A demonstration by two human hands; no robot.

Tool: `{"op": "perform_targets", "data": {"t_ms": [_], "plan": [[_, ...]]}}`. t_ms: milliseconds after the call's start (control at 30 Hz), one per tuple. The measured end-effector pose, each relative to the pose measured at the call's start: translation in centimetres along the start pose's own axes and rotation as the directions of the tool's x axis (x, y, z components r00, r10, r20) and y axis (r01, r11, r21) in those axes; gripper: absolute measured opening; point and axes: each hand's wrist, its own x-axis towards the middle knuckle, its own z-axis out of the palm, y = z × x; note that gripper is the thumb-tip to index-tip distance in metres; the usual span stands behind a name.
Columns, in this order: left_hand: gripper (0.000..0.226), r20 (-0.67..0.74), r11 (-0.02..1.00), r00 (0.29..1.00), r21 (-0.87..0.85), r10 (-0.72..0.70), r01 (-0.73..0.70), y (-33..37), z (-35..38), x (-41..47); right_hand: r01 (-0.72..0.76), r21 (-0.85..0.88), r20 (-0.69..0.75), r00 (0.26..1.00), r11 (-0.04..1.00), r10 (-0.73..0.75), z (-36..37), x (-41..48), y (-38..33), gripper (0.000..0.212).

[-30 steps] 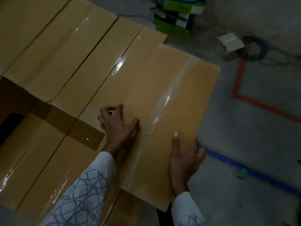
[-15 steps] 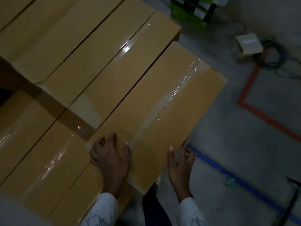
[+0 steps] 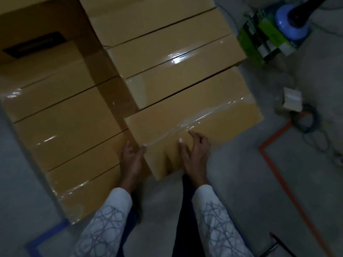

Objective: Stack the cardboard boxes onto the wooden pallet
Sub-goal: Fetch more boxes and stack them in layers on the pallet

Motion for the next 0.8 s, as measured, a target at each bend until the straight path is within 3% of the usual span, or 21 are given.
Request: {"op": "perform_targets", "data": {"t_ms": [100,200,333,467,633,800], "plan": [[0.076,-0.005,0.999,1.000,-0.042,-0.005,0.004,1.3,2.6,0.5,0.024,-0.045,0.040,0.999,0.999,-0.023,-2.0,4.7,1.9,0.063],[0.106,-0.130,0.999,0.991,0.023,-0.027,0.031,2.8,5.4,1.2,0.053,-0.098,0.101,0.994,0.994,-0.043,-4.6,10.8,3.8,0.068],[0.109,-0.340,0.999,0.940,0.020,-0.037,0.047,5.1,8.4,2.2,0.083,-0.240,0.206,0.978,0.967,-0.032,-8.2,19.2,6.7,0.072],[0.110,-0.436,0.995,0.899,0.063,-0.040,0.075,5.1,9.7,3.5,0.007,-0.345,0.238,0.968,0.939,0.080,-10.4,25.6,8.9,0.081],[0.113,-0.506,0.992,0.857,-0.123,-0.091,0.033,3.1,9.7,6.7,-0.166,-0.223,0.229,0.949,0.960,0.217,-11.3,31.8,9.6,0.095],[0.085,-0.488,0.967,0.863,-0.254,-0.126,-0.002,2.6,9.2,7.5,-0.206,-0.211,0.274,0.926,0.955,0.260,-11.2,34.1,9.8,0.093]]}}
